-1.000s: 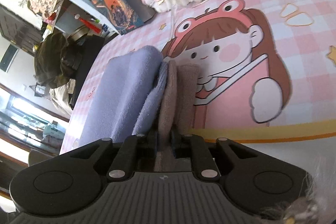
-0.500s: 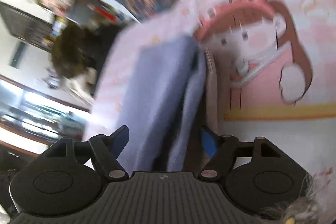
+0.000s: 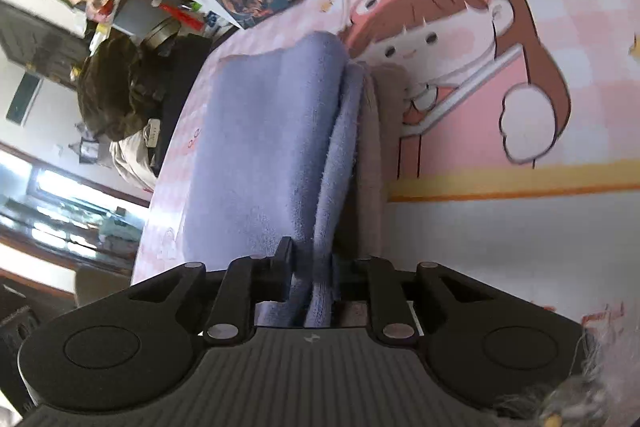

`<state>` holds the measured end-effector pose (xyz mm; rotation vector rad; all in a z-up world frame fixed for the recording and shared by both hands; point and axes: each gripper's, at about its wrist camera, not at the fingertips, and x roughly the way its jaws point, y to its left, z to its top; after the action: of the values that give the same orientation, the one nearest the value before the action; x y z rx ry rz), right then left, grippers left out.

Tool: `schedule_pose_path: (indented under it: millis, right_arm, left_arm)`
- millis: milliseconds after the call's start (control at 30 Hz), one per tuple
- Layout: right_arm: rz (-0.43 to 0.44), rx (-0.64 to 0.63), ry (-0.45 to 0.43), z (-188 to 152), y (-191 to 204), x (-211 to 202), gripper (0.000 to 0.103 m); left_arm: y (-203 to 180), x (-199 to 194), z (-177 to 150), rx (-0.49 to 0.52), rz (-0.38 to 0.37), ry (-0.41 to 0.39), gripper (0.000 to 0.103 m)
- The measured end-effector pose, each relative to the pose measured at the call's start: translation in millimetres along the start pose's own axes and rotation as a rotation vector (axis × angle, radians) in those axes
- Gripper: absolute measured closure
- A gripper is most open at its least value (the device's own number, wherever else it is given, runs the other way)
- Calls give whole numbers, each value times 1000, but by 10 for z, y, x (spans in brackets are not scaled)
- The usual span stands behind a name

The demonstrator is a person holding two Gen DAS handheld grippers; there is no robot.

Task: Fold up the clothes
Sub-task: 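Lift the sweater edge with both grippers and fold it over the other half, then lower the folded edge onto the sweater and open both grippers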

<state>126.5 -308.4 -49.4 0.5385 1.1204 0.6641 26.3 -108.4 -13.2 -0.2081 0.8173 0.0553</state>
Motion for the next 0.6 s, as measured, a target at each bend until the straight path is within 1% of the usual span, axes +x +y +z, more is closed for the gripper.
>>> schedule_pose_path:
  millis: [33, 100, 167, 200, 233, 267, 300, 333, 367, 400, 467, 500, 533, 567, 600]
  right_arm:
    - [-11, -10, -14, -1, 19, -33, 77]
    - [-31, -30, -40, -7, 47, -100, 73]
    - [-51, -62, -71, -6, 123, -179, 72]
    - [-64, -86, -98, -14, 174, -240, 70]
    - [-78, -117, -135, -18, 226, -305, 66]
    - [-88, -152, -178, -16, 281, -368, 65]
    - [-94, -191, -222, -15, 344, -425, 61]
    - [-90, -219, -244, -8, 392, -451, 57]
    - [-74, -236, -241, 8, 426, -444, 55]
    - [-62, -239, -218, 20, 440, -401, 54]
    - [-44, -213, -131, 40, 427, -240, 53]
    - [-49, -200, -92, 41, 410, -153, 54]
    - [-68, -186, -58, 32, 383, -60, 58]
    - [-86, -173, -24, 24, 355, 33, 66]
    - [-97, -172, -11, 14, 350, 90, 88]
  left_arm:
    - [6, -19, -3, -8, 1, -6, 50]
    - [5, -73, 2, -25, 8, -23, 50]
    - [-11, -154, 18, -37, 22, -53, 49]
    - [-18, -218, 19, -40, 30, -84, 49]
    - [-15, -261, 21, -45, 30, -108, 48]
    - [-11, -304, 23, -51, 29, -131, 48]
    - [3, -329, 25, -59, 34, -143, 48]
    - [17, -353, 28, -69, 38, -155, 48]
    - [35, -371, 29, -77, 42, -161, 48]
    - [47, -384, 30, -83, 45, -165, 48]
    - [67, -412, 24, -93, 54, -172, 48]
    - [75, -428, 19, -98, 57, -176, 48]
    - [84, -443, 14, -103, 60, -180, 48]
    - [85, -462, 3, -110, 62, -184, 48]
    - [86, -482, -8, -116, 64, -189, 48]
